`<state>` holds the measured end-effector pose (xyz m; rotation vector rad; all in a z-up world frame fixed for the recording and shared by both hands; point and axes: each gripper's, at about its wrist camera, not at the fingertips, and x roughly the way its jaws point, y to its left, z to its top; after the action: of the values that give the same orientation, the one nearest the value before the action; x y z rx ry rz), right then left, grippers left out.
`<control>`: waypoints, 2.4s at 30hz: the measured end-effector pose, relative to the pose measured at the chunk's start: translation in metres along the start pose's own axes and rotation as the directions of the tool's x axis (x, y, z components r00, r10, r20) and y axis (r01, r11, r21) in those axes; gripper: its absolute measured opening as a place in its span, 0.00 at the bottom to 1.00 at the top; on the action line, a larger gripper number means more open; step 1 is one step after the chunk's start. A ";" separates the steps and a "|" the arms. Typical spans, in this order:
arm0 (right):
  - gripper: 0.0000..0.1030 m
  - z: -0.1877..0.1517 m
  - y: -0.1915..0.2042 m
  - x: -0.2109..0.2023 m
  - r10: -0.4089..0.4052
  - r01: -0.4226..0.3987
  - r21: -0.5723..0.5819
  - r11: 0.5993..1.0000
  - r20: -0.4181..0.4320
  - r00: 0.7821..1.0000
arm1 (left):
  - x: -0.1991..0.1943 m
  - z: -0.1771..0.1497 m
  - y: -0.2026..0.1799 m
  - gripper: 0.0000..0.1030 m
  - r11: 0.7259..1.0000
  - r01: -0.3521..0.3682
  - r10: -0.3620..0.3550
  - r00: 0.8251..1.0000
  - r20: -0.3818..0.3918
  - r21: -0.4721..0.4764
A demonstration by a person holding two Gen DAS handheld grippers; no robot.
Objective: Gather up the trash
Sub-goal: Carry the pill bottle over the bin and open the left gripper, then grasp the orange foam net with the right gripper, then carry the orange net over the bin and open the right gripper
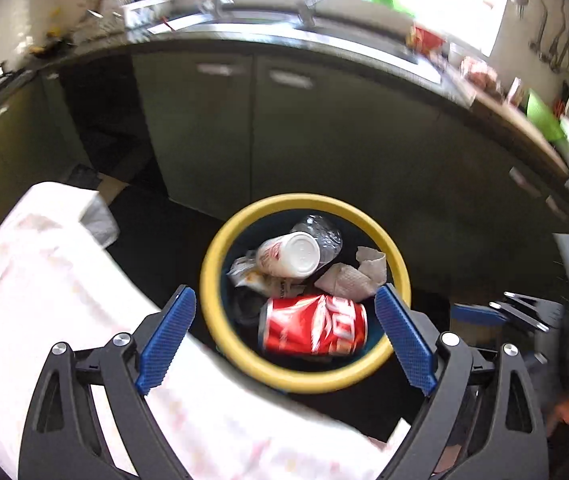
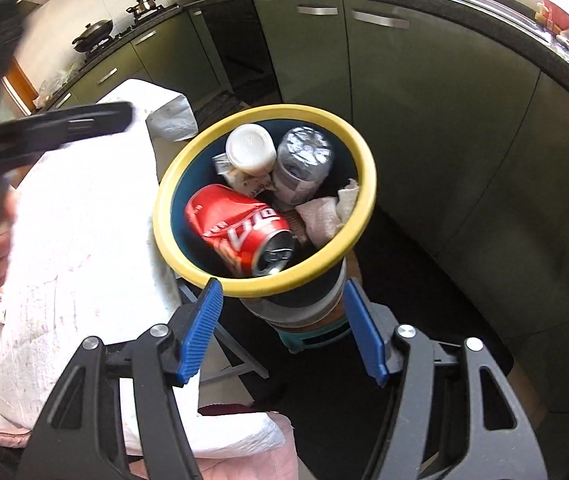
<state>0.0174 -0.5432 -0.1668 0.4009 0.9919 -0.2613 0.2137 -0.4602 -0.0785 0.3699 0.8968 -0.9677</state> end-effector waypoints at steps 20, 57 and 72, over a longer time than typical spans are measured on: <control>0.58 0.013 0.231 0.021 0.301 -0.333 -0.399 0.854 -0.143 0.943 | -0.255 -0.271 0.111 0.95 0.870 -0.312 0.395 0.905 0.160 -0.382; 0.11 -0.016 0.422 -0.005 0.349 -0.423 -0.710 0.563 -0.260 0.900 | -0.300 -0.344 0.128 0.95 0.813 -0.333 0.447 0.882 0.147 -0.477; 0.11 0.067 0.140 -0.016 0.067 -0.059 -0.279 0.958 0.019 0.998 | -0.275 -0.319 0.114 0.95 0.856 -0.296 0.388 0.910 0.148 -0.425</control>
<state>0.1148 -0.4469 -0.0915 0.1705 0.9699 -0.0669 0.0821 -0.0442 -0.0632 0.0633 0.7576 -0.4661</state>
